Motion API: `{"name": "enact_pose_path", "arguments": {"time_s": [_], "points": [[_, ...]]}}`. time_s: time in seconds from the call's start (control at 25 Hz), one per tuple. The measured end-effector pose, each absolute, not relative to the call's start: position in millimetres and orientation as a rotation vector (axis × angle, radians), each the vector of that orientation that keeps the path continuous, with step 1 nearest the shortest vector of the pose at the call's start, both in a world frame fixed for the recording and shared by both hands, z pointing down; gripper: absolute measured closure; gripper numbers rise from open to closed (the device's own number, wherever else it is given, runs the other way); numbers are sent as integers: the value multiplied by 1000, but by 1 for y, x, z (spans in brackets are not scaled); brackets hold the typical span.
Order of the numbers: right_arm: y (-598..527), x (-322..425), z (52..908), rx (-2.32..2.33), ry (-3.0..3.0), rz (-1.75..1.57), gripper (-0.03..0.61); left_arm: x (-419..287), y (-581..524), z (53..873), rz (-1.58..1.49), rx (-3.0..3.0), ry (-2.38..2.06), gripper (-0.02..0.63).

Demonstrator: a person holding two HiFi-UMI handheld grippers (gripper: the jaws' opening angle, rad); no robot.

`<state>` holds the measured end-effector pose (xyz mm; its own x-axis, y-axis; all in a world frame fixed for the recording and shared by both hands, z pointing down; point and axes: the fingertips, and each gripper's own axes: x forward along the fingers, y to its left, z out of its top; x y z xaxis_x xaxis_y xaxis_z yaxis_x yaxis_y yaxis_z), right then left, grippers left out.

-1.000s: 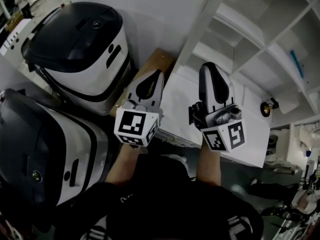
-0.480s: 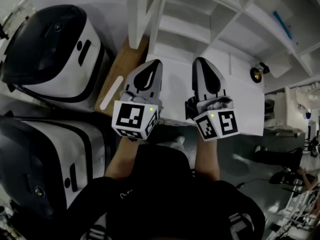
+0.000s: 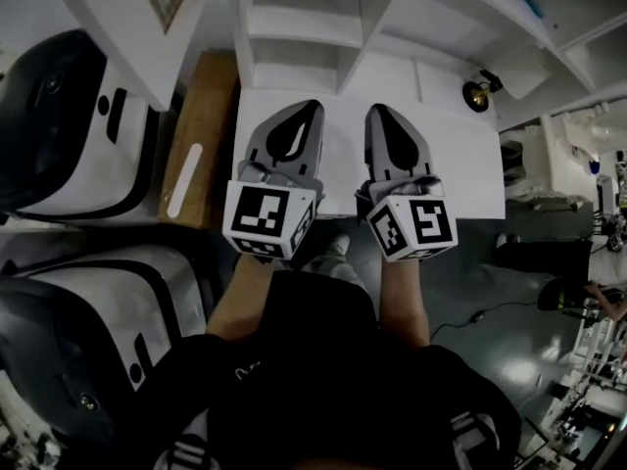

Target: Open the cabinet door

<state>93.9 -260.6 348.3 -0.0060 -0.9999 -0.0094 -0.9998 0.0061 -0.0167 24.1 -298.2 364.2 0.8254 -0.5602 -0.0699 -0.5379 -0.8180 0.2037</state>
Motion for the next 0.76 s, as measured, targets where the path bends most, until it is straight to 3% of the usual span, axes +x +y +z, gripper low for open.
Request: {"name": "enact_pose_path", "arguments": {"time_s": [0.76], "points": [[-243,190,374,-2293,2179,-99,560,135,-282,378,-100,2850,-748,603]]}}
